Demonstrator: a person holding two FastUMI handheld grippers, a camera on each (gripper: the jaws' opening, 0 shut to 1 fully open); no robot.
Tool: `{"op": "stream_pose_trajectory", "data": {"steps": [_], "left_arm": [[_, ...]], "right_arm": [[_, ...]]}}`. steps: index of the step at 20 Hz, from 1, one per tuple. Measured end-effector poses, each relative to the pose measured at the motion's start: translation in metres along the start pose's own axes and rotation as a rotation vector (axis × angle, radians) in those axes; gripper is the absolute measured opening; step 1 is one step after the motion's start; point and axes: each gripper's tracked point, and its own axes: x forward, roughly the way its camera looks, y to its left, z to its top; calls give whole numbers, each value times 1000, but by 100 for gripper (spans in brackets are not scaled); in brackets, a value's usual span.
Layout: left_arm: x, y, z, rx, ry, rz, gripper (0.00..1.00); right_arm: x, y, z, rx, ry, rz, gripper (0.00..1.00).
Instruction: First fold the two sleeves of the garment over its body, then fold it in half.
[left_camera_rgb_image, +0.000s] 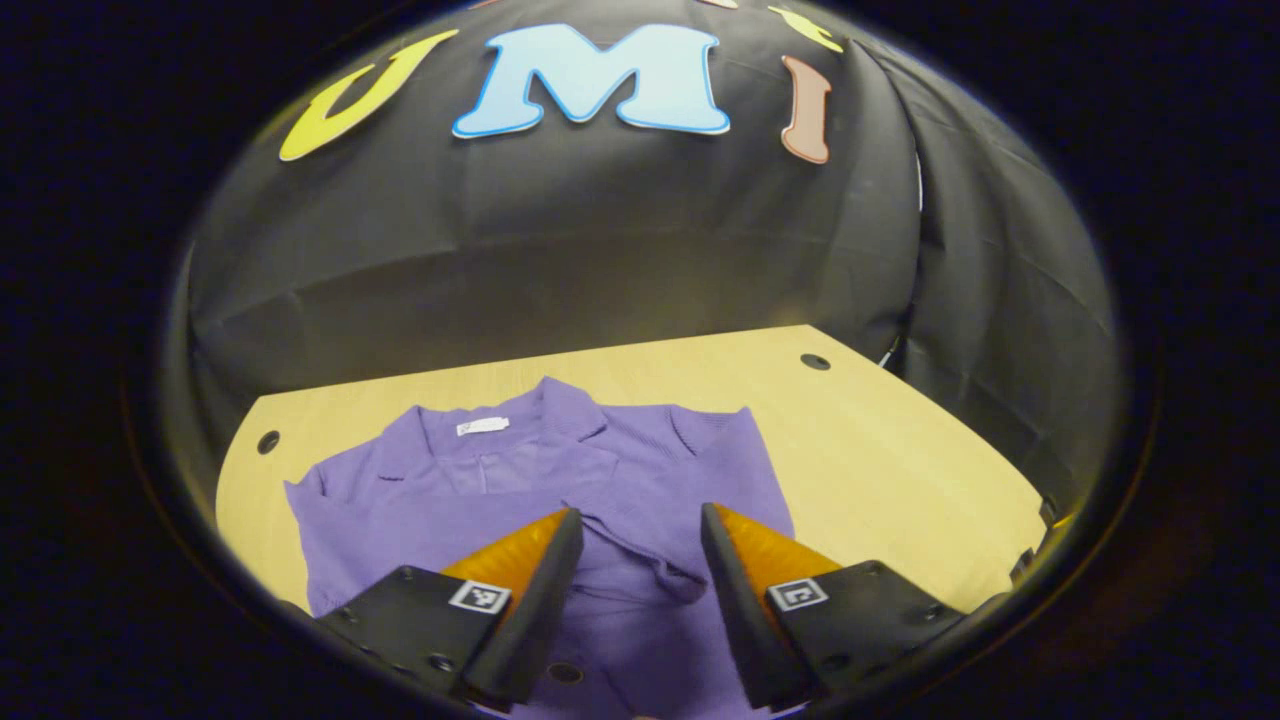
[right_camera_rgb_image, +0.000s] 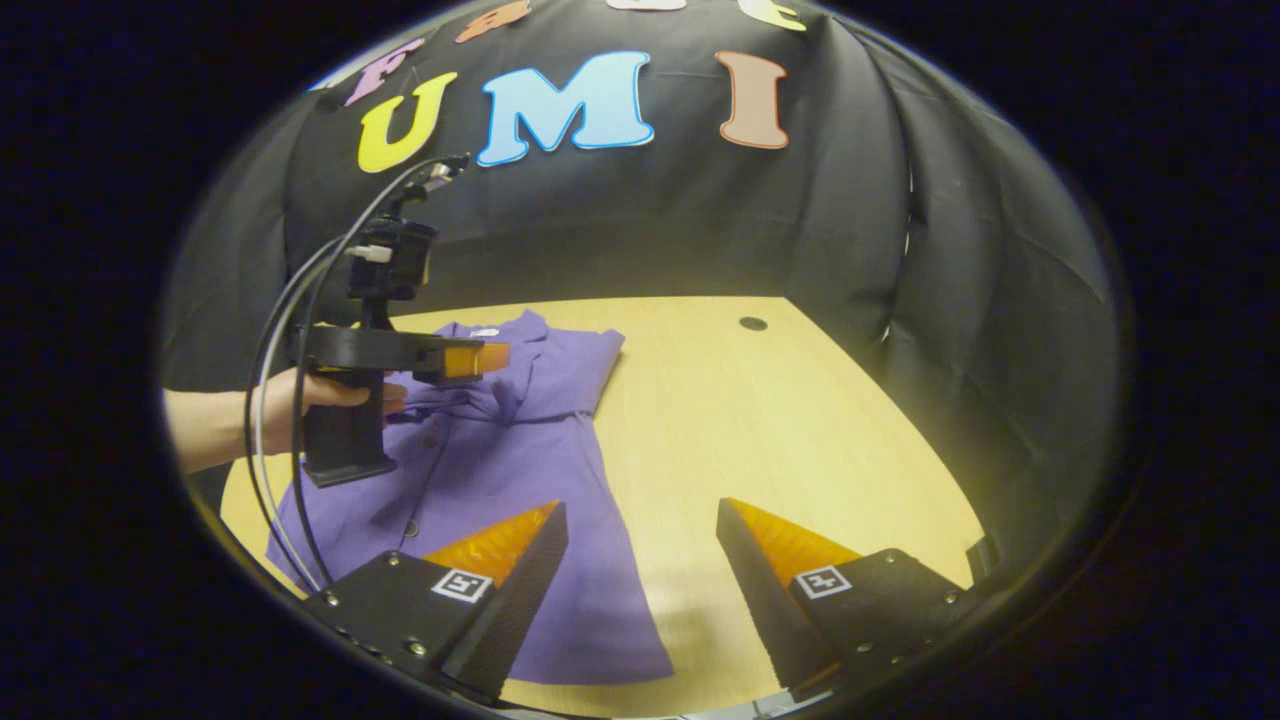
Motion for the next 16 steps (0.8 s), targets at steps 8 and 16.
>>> {"op": "stream_pose_trajectory", "data": {"steps": [8, 16], "left_arm": [[-97, 39, -21, -33, -41, 44, 95], [-203, 69, -68, -66, -73, 48, 93]], "right_arm": [[-15, 21, -20, 42, 6, -19, 94], [-50, 40, -51, 19, 37, -87, 94]]}}
